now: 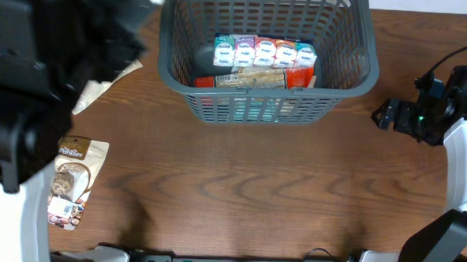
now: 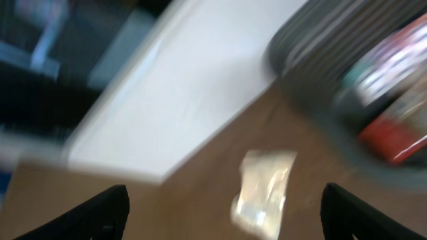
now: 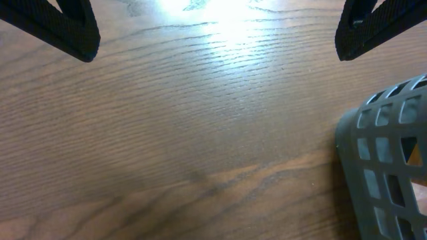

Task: Pack container
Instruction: 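Move left gripper back and grasp the white plastic-wrapped pack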

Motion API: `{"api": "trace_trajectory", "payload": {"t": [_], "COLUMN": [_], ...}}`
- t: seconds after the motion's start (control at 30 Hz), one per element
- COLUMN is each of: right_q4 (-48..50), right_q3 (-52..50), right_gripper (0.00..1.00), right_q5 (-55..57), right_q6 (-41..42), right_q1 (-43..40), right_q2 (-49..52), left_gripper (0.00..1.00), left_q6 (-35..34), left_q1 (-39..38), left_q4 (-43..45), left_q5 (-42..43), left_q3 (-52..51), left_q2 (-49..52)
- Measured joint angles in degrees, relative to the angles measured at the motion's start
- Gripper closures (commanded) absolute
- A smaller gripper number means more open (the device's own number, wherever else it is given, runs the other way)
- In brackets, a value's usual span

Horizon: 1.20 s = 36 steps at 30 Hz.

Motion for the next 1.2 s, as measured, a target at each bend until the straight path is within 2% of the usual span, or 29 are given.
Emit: {"api": "trace_trajectory", "payload": {"t": [0.13,0.37,0.43,0.47,0.83,1.2], "right_q4": [-0.11,-0.39,-0.39,-0.39,-0.02,1.6], "right_q3": [-0.02,0.0,0.0,0.0,-0.02,0.0], "right_gripper": [0.01,0.01,0.01,0.01,0.01,0.01], "right_q5": [0.0,0.02,0.07,0.09,0.17,0.22], "right_q6": [0.0,-0.35,-0.66,-0.83,-1.57,-4.42], "right_q1": [0.0,0.0,0.0,0.0,0.0,0.0], "right_q2": [0.0,0.0,0.0,0.0,0.0,0.0], "left_gripper": [0.16,0.16,0.04,0.01,0.01,0.01], "left_q6": [-0.02,0.66,1.42,1.86,1.11,-0.04], "left_q1": [11.63,22.29,23.56,23.98,24.44,26.64], "left_q4": [-0.33,-0.26,-0.28,-0.22,5.86,6.23], "left_q5": [3.48,14.49,15.89,16.39,17.99,18.45], "left_q3": [-0.42,-1.55,-1.57,-1.57,-1.57,-1.57], "left_q2": [4.7,16.24,19.12,20.65,31.93,43.87]}}
